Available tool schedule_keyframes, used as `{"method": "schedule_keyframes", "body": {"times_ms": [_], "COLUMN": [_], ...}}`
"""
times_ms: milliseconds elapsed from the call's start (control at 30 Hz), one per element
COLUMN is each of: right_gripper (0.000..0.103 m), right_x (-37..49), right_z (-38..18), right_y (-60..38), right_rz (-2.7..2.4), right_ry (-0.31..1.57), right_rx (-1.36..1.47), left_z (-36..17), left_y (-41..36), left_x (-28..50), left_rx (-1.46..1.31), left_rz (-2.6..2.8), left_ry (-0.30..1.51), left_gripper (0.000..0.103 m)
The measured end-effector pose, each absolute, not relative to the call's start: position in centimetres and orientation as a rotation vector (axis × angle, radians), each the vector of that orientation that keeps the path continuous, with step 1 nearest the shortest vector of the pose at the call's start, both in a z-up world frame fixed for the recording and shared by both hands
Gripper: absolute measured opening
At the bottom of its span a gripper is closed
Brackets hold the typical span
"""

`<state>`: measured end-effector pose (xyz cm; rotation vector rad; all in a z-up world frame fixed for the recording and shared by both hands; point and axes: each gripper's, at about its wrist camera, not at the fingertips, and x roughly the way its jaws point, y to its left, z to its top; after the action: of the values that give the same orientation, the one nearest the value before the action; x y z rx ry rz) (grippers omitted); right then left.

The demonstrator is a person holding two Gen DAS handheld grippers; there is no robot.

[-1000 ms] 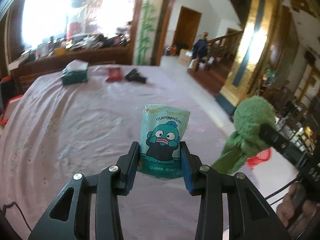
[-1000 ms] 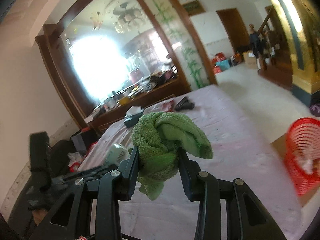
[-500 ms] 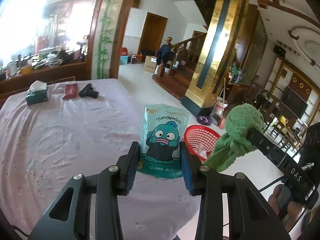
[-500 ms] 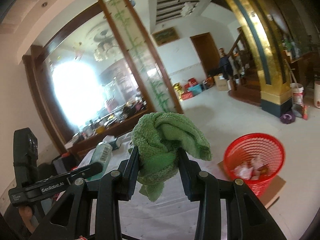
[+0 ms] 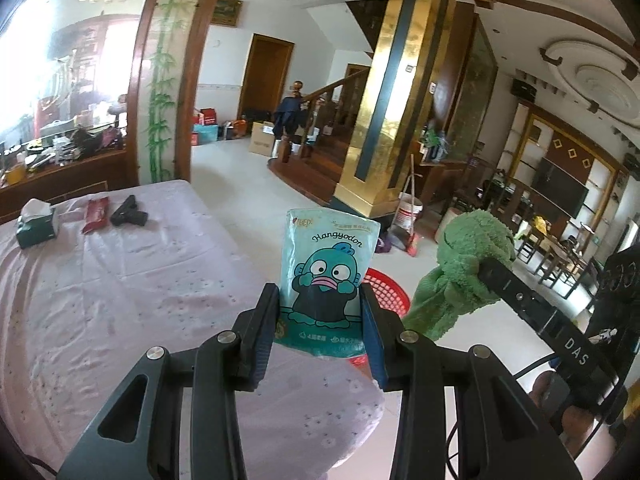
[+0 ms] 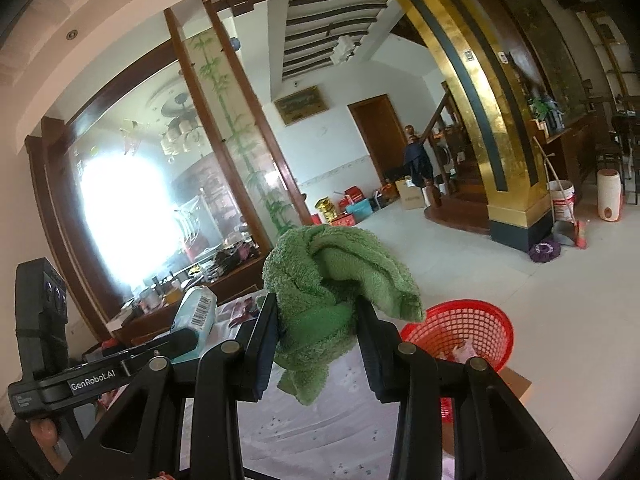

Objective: Collect trash
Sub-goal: 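Carry the teal packet with the left tool while the right tool carries the green towel to the basket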

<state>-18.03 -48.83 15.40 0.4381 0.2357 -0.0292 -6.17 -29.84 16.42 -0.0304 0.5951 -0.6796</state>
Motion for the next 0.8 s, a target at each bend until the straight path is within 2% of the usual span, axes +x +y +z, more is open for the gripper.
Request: {"method": "schedule_keyframes", "body": {"times_ms": [800], "right_gripper": [0.040], "right_x": [-17.6], "right_z": [14.3], "right_y": [-53.5], "right_rz": [-0.129], "right_ry": [0.250], "right_rx": [0.496], "left_z": [14.8], "left_y": [-36.5], "left_x": [-3.9], "left_rx": [0.057], "left_rz": [-0.672], "left_ry": [0.584], "left_gripper": [0.038]}}
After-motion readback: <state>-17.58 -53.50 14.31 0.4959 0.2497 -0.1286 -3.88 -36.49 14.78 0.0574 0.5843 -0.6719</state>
